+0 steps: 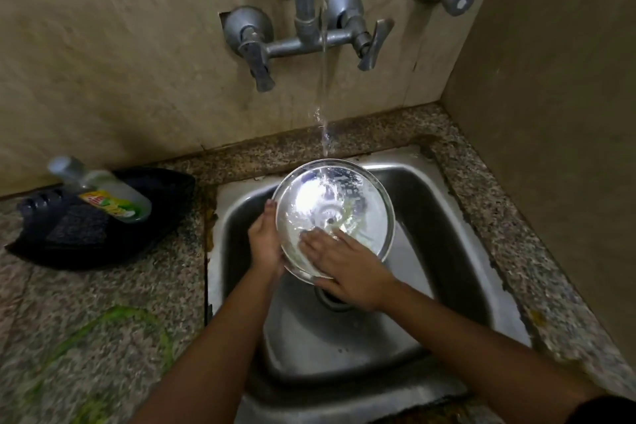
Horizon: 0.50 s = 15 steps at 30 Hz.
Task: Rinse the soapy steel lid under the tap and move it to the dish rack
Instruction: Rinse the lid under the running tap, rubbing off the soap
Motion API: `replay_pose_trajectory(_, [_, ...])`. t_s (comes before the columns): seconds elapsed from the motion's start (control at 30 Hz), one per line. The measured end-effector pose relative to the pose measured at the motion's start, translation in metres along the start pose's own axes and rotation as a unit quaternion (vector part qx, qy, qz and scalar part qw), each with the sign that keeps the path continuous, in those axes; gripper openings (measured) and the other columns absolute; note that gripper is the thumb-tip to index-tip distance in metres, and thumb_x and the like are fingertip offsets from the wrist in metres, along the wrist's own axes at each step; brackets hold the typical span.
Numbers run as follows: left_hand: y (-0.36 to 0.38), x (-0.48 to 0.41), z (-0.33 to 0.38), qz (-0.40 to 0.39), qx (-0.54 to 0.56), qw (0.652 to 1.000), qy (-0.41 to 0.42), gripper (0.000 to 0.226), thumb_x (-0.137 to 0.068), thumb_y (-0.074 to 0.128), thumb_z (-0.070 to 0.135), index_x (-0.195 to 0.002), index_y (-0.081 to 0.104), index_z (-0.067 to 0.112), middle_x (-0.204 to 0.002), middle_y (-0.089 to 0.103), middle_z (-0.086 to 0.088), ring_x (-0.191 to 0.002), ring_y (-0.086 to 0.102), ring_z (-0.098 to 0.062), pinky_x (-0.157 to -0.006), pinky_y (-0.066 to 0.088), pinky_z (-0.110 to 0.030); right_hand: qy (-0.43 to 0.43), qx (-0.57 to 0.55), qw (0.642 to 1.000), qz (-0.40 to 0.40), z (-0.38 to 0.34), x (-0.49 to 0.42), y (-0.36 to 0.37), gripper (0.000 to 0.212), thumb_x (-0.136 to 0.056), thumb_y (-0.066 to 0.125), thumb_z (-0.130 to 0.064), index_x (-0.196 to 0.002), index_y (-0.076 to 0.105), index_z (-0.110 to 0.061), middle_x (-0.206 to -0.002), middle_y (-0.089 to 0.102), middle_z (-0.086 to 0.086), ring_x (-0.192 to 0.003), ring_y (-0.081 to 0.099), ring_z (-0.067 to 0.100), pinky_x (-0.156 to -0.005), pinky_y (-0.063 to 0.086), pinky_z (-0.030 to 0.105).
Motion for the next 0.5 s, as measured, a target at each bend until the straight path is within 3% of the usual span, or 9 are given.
replay_pose_trajectory(0.13, [-0.013, -0.008, -0.004, -0.010, -0.034, 0.999, 0.025, 0.035, -0.093, 0.056, 0.036, -0.068, 0.066, 0.014, -0.070, 0.064, -0.008, -0.070, 0.057, -0.021, -0.071, 0.047, -0.035, 0.167, 0.035, 0.985, 0.016, 0.073, 0.024, -0.006, 0.071, -0.095, 0.027, -0.056, -0.153, 0.013, -0.017, -0.161, 0.012, 0.002, -0.149, 0.010, 0.020, -0.119, 0.012, 0.044])
replay_pose_trajectory(0.23, [-0.004, 0.004, -0.019, -0.018, -0.029, 0.999, 0.003, 0.037, -0.092, 0.056, 0.040, -0.068, 0.067, 0.013, -0.074, 0.064, -0.012, -0.073, 0.058, -0.022, -0.074, 0.048, -0.036, 0.244, 0.023, 0.968, 0.061, 0.082, -0.007, -0.027, 0.071, -0.096, 0.029, -0.051, -0.153, 0.007, -0.015, -0.162, 0.006, 0.004, -0.150, 0.005, 0.019, -0.122, 0.006, 0.038])
replay_pose_trajectory(0.37, [0.023, 0.015, -0.016, -0.038, -0.001, 0.999, 0.008, 0.031, -0.097, 0.051, 0.031, -0.080, 0.071, 0.014, -0.079, 0.073, -0.004, -0.079, 0.067, -0.019, -0.083, 0.051, -0.034, 0.145, -0.030, 0.986, 0.073, 0.022, -0.059, -0.030, 0.066, -0.096, 0.033, -0.038, -0.153, 0.009, -0.014, -0.162, 0.009, 0.004, -0.149, 0.006, 0.017, -0.122, 0.010, 0.038])
replay_pose_trajectory(0.5, [0.007, -0.001, -0.003, -0.016, -0.003, 1.000, 0.016, 0.033, -0.095, 0.054, 0.032, -0.075, 0.071, 0.012, -0.071, 0.072, -0.003, -0.074, 0.065, -0.021, -0.080, 0.052, -0.036, 0.047, -0.033, 0.998, 0.018, 0.000, -0.024, -0.006, 0.061, -0.098, 0.031, -0.039, -0.152, 0.014, -0.017, -0.161, 0.017, 0.003, -0.149, 0.012, 0.017, -0.121, 0.012, 0.038])
Point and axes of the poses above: each hand's wrist, its own x-axis away from the middle knuckle, its own y-axis out of the palm, z = x × y, the point moved 7 cm from there along -x, towards the middle knuckle
